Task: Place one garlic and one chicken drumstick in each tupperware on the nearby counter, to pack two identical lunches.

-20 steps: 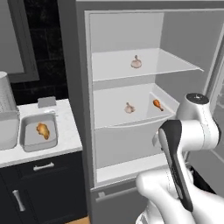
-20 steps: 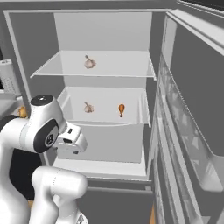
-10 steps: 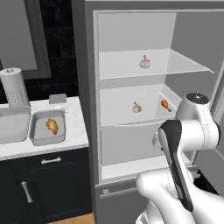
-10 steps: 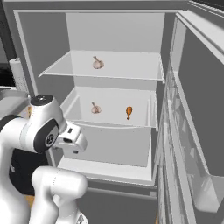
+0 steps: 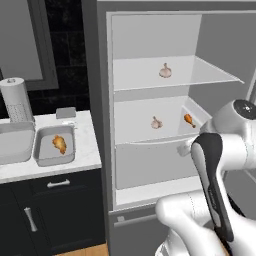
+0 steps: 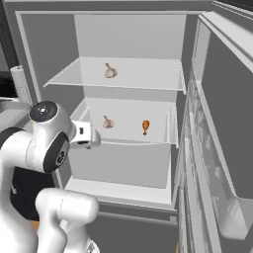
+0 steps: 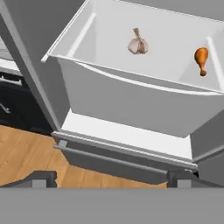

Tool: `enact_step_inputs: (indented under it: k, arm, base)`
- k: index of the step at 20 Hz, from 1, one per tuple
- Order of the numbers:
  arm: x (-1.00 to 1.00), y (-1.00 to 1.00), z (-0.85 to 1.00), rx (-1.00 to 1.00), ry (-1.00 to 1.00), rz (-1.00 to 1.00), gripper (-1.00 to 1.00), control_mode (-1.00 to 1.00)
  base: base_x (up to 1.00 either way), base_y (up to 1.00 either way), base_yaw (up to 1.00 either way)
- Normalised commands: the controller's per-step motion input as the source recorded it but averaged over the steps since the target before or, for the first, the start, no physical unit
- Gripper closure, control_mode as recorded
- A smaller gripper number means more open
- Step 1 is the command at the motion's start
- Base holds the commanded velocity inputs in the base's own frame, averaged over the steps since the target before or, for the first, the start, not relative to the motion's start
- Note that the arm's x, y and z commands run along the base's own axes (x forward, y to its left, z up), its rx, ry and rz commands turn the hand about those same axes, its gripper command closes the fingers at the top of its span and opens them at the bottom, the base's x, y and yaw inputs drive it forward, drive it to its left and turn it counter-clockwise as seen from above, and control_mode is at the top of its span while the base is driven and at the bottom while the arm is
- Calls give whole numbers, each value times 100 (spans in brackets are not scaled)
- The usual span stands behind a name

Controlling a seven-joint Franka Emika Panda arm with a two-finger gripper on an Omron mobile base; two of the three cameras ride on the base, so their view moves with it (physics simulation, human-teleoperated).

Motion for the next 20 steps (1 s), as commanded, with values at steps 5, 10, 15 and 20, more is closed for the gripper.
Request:
enact_step_inputs:
  k: [5,10,15,20]
  arm:
    - [100,0,39,0,-16,26,-100,-100]
    - [100,14,-34,0,-3,6,-100,-100]
    - [100,11,-31,2,0,-2,-100,-100]
    - [62,0,-25,5,2,-6,-100,-100]
  base:
    - [0,0,0]
    - [0,0,0]
    - [0,0,0]
    - [0,0,0]
